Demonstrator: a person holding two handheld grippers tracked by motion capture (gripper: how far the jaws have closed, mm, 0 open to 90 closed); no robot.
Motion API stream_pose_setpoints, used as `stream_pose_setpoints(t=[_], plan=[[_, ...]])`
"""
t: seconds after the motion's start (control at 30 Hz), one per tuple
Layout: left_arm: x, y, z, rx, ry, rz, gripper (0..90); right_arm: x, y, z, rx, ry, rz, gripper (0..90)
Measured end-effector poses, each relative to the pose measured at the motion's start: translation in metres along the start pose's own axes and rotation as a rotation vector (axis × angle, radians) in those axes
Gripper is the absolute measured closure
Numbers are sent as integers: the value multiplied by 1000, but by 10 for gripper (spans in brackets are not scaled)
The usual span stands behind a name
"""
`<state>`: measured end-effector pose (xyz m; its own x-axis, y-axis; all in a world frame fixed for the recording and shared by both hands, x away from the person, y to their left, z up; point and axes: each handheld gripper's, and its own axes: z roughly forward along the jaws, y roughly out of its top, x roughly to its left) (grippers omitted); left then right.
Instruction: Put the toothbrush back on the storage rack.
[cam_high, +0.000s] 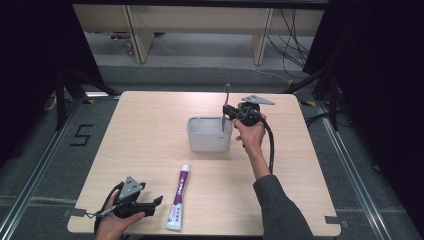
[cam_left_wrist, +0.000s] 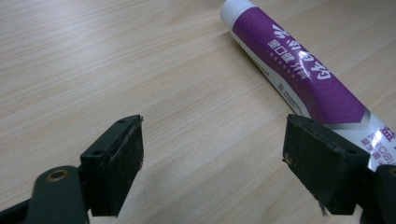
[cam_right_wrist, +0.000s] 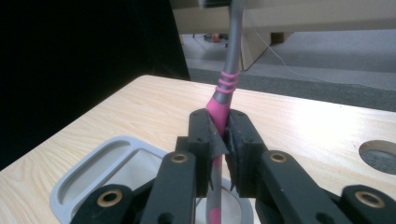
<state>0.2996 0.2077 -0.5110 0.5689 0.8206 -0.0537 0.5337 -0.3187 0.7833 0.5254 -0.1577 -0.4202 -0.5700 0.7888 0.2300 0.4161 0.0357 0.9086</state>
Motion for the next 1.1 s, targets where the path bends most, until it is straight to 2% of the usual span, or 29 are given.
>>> stream_pose_setpoints(t=[0.07, 0.1, 0.13, 0.17, 0.27, 0.3, 0.33, 0.37, 0.4, 0.47, 0.5, 0.53, 0.6, 0.7, 0.73, 0.83, 0.87, 0.9, 0.97, 1.1], plan=[[0, 0, 0, -4, -5, 1, 198, -1, -1, 0, -3, 2, -9, 816], [0, 0, 0, -4, -4, 4, 198, 1, -1, 0, 9, 14, 22, 817], [-1, 0, 1, -18, -6, -15, 198, 1, -2, 0, 10, 10, 14, 818], [0, 0, 0, 1, -3, 2, 198, 0, -2, 1, 8, 9, -1, 818], [0, 0, 0, -3, -5, 0, 198, 0, -3, 1, 17, 7, -11, 818], [-1, 0, 1, -19, -6, -16, 198, 1, -4, 0, 20, 5, 10, 818], [-2, 0, 1, -18, -4, -16, 198, 1, -4, 0, 18, 3, 5, 818], [0, 0, 0, 0, -4, 1, 198, 0, -5, 0, 23, 6, -4, 818], [-1, 0, 0, -2, -5, 0, 198, -1, -6, 1, 22, -5, -15, 818], [0, 0, 0, -3, -6, 1, 198, -1, -6, 0, 27, 4, -13, 818], [-1, 0, 1, -19, -6, -16, 198, -1, -6, 0, 24, 2, -16, 818], [0, 0, 0, -1, -5, 2, 198, 0, -6, 0, 27, 2, -17, 818], [0, 0, 1, 0, -8, -1, 198, 0, -7, 0, 34, -1, -22, 818], [-2, 0, 2, -26, -9, -17, 198, -1, -8, 1, 32, -1, -41, 817], [0, 0, 0, 1, -9, 1, 198, 0, -9, 1, 35, -7, -30, 816], [-1, 0, 0, -2, -4, 1, 198, -1, -10, 1, 43, -7, -33, 815], [0, 0, 0, -3, -7, 4, 198, 0, -11, 1, 52, -5, -15, 814], [-1, 0, 1, -9, -4, -5, 198, 0, -11, 1, 52, -5, -15, 814], [0, 0, 0, 3, -8, 3, 198, -3, -14, 1, 45, -8, -32, 812], [0, 0, 0, 1, -6, 2, 198, -4, -15, 1, 56, -11, -29, 802]])
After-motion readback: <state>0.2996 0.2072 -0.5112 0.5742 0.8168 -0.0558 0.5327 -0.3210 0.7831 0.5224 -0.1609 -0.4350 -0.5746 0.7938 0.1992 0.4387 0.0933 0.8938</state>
